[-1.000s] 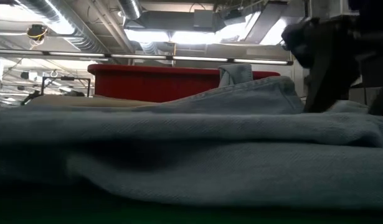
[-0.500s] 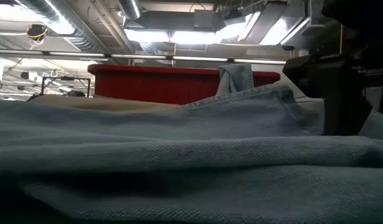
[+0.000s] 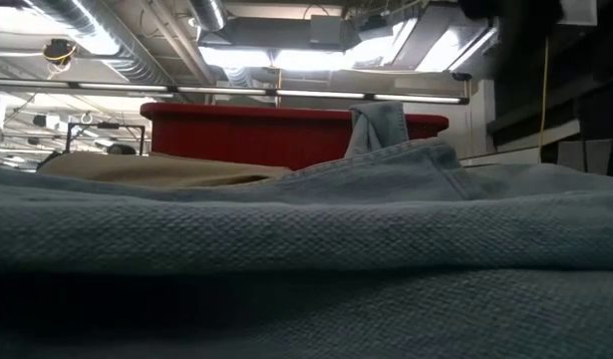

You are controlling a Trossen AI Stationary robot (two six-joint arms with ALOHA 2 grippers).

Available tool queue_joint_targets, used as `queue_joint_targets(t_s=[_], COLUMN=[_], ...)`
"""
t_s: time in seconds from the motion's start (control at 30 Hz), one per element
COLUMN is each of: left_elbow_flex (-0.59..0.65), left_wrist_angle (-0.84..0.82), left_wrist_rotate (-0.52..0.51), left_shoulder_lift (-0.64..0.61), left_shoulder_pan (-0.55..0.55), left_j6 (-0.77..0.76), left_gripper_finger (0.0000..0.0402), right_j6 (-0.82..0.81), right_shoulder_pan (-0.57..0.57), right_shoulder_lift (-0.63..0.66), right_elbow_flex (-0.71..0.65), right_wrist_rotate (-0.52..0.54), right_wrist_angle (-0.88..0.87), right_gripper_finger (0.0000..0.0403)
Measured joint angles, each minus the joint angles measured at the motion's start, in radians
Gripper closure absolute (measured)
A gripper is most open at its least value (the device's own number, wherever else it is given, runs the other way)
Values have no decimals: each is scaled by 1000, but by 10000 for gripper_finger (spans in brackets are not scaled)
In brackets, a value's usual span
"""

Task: Fold Laundry from Bin
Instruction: Fold the light blue pants

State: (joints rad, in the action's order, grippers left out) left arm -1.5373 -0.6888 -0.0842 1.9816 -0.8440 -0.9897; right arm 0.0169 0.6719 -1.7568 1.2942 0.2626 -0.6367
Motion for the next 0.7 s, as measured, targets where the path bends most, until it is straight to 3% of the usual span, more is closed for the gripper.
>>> queue_joint_targets(t_s=[0.13, 0.37, 0.53, 0.7], left_elbow_flex=[-73, -196, -248, -284], left_wrist_angle=[-78, -247, -302, -522], left_wrist_rotate=[-45, -239, -227, -235], left_shoulder_lift=[0, -1, -2, -30], left_shoulder_pan=[32, 128, 240, 341], left_j6=[100, 306, 452, 590], left_gripper_finger=[288, 288, 288, 288], right_j6=[29, 171, 180, 166], right_shoulder_pan=[-22, -59, -95, -166], right_shoulder_lift=[1, 20, 86, 184], right_elbow_flex=[96, 231, 242, 242], right_wrist_rotate=[61, 148, 197, 328], right_wrist_angle=[-168, -388, -557, -688], right_gripper_finger=[215, 215, 215, 215])
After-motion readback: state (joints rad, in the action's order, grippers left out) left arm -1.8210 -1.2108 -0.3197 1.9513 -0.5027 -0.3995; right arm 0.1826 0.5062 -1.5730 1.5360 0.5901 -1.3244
